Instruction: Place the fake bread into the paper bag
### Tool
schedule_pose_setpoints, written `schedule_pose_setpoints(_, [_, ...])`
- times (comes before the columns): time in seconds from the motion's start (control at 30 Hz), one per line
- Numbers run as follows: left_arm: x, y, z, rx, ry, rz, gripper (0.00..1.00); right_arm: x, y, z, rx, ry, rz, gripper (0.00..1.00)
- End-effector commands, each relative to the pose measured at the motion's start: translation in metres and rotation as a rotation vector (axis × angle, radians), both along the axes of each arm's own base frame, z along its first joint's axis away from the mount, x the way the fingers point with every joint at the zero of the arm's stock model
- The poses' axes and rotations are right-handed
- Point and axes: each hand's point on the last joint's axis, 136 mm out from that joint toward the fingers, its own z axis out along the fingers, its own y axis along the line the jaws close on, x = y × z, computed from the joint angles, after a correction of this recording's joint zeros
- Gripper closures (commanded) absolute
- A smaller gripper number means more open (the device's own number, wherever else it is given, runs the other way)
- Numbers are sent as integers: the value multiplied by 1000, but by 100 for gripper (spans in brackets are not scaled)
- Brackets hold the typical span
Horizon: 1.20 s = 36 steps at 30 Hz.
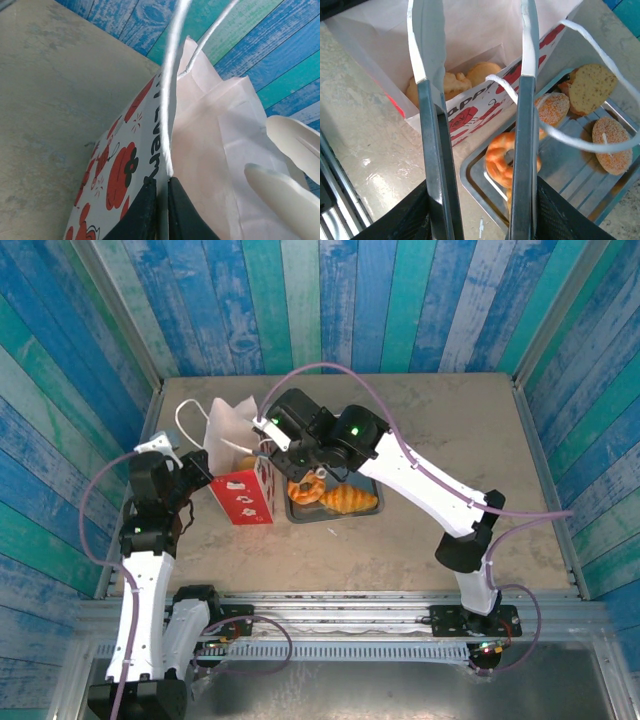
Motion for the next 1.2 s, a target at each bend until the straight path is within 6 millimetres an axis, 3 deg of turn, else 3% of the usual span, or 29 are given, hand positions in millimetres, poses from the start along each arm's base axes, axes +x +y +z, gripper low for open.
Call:
schedule_pose_setpoints(0.0, [-3,-5,11,-12,-35,-26,83,-11,-9,60,136,-75,24,52])
schedule_pose_setpoints(0.2, [-7,-6,20,0,-46,-37,70,-21,-28,91,200,-103,31,51])
schedule_pose_setpoints(0.27, [-8,-6,24,6,-52,-38,57,-25,-35,105,241,-110,41,50])
schedule_pose_setpoints(0.4, [-11,-6,31,18,-61,-37,45,-29,-52,128,312,-124,39,48])
schedule_pose_setpoints(0.63, [-20,0,50,47,-96,-7,20,-10,-106,129,378,-104,-80,47])
schedule_pose_setpoints(0.8, [-27,4,68,59,-145,21,0,4,-142,103,438,-19,-169,45])
schedule_pose_setpoints(0.87, [-31,8,73,70,-170,44,6,9,-153,86,447,23,-204,45])
schedule_pose_setpoints(1.0, [-39,13,81,90,-222,76,6,15,-166,43,418,107,-269,45])
schedule_pose_setpoints(1.17, [-50,13,88,111,-279,79,6,15,-165,-13,350,224,-310,44])
